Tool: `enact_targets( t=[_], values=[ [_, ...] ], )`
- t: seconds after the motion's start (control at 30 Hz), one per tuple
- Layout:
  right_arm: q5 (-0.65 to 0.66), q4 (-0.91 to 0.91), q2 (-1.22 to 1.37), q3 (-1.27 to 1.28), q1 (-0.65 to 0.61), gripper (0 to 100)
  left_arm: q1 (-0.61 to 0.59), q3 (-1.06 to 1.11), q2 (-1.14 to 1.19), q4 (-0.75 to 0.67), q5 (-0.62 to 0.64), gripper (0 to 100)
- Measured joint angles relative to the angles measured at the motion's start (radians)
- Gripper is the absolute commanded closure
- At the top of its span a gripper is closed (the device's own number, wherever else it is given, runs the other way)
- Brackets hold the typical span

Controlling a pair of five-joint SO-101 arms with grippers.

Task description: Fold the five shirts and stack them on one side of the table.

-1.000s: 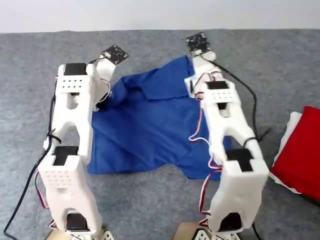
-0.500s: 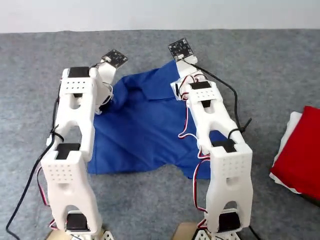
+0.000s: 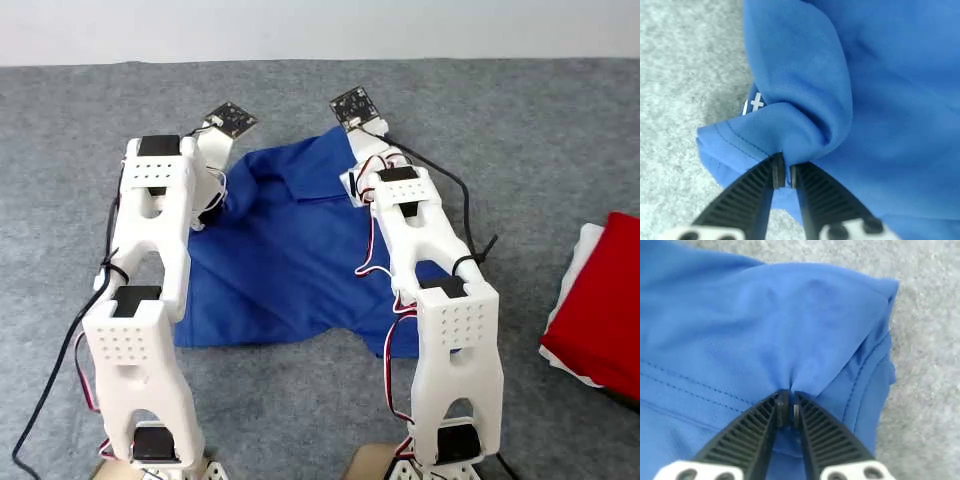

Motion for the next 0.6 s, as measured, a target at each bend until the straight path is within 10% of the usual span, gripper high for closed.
enact_targets(
  t=[0.6],
  values=[
    [0.035,0.176,-0.069,-0.146,0.002,98.7,0.0,0.0,-0.061,0.005,0.0,100]
  ],
)
